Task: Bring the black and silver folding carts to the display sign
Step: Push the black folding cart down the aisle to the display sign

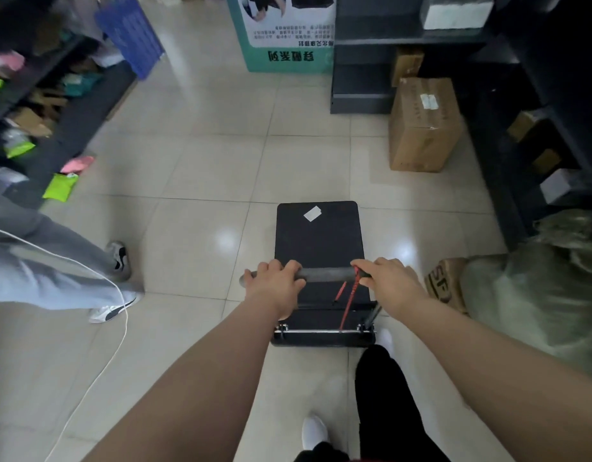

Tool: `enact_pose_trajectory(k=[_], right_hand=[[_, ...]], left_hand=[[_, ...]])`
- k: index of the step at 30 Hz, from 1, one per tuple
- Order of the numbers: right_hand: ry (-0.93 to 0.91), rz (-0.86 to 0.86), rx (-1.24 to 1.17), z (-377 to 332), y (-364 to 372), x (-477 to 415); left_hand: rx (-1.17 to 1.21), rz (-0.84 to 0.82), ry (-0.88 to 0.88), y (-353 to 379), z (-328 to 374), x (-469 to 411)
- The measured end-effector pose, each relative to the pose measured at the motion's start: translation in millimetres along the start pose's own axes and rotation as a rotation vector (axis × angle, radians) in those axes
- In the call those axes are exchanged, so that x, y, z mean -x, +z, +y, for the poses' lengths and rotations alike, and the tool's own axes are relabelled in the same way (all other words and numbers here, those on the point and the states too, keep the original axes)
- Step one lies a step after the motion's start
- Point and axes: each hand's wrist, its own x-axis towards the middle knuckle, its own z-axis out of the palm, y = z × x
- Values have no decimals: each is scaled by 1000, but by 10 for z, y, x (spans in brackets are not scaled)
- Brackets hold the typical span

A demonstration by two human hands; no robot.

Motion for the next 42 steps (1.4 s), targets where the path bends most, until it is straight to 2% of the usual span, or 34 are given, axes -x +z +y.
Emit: enact_pose_trajectory(k=[13,20,32,42], right_hand=[[-139,-37,60,813,-942,-1849],[-147,-18,106,1146,-1246,-2624],[-178,-38,92,1054,-1849,-4311],[-152,-40,49,791,-2325,-5846]], left_hand=[[50,-8,-158,-725,620,-1630],[96,-33,-207,-1023,875,-2365],[131,32,-205,-1636,519,-3927],[122,-14,-221,-2332,23,-5347]])
